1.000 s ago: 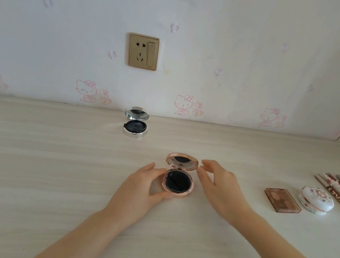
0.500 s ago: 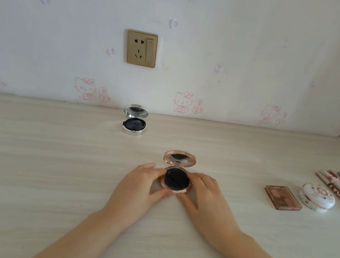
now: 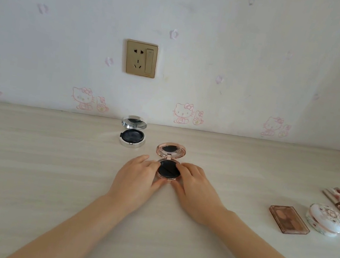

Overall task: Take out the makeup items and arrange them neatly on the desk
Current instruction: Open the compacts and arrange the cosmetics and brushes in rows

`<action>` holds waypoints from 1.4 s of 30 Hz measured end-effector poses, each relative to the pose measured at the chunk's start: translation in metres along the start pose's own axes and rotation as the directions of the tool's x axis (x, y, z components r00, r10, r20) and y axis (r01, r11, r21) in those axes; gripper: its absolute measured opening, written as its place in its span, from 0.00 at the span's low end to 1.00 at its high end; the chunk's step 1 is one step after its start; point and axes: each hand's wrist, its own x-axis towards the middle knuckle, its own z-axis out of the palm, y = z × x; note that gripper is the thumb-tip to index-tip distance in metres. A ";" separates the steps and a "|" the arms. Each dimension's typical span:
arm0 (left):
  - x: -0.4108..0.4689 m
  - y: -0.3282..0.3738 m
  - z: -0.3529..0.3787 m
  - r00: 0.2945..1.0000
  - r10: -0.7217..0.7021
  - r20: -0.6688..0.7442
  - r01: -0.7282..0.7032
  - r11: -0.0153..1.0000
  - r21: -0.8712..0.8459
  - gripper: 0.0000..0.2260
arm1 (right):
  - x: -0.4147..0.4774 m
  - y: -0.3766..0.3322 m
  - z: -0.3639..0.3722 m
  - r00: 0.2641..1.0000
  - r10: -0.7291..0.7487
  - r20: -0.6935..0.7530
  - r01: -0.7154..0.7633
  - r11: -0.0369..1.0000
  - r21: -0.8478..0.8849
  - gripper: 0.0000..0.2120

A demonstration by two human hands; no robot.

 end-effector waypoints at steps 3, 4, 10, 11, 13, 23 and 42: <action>0.014 -0.007 0.001 0.999 -0.014 -0.047 0.016 0.999 0.029 0.19 | 0.022 0.002 0.002 1.000 0.004 0.020 -0.004 1.000 -0.009 0.22; 0.019 -0.010 0.002 0.998 -0.024 -0.062 0.026 0.999 0.043 0.20 | 0.029 0.003 0.003 1.000 0.006 0.023 -0.006 1.000 -0.009 0.22; 0.045 -0.014 0.011 0.997 -0.001 -0.078 -0.004 0.998 -0.057 0.15 | 0.063 0.010 0.011 1.000 0.009 0.029 -0.009 1.000 0.010 0.22; 0.049 -0.013 0.012 0.998 -0.005 -0.070 -0.001 0.996 -0.085 0.15 | 0.067 0.011 0.012 1.000 0.009 0.026 -0.009 1.000 0.018 0.22; 0.056 -0.011 0.019 0.999 -0.018 -0.051 0.012 0.993 -0.116 0.13 | 0.074 0.014 0.013 1.000 0.004 0.024 -0.005 1.000 0.022 0.22; 0.072 -0.016 0.037 0.997 -0.057 -0.051 0.050 0.990 -0.131 0.13 | 0.103 0.011 0.004 0.974 0.184 -0.131 -0.113 0.901 0.420 0.23; 0.078 -0.020 0.048 0.990 -0.039 -0.136 0.022 0.992 -0.121 0.15 | 0.145 0.016 0.000 0.987 0.093 -0.131 -0.050 0.953 0.299 0.16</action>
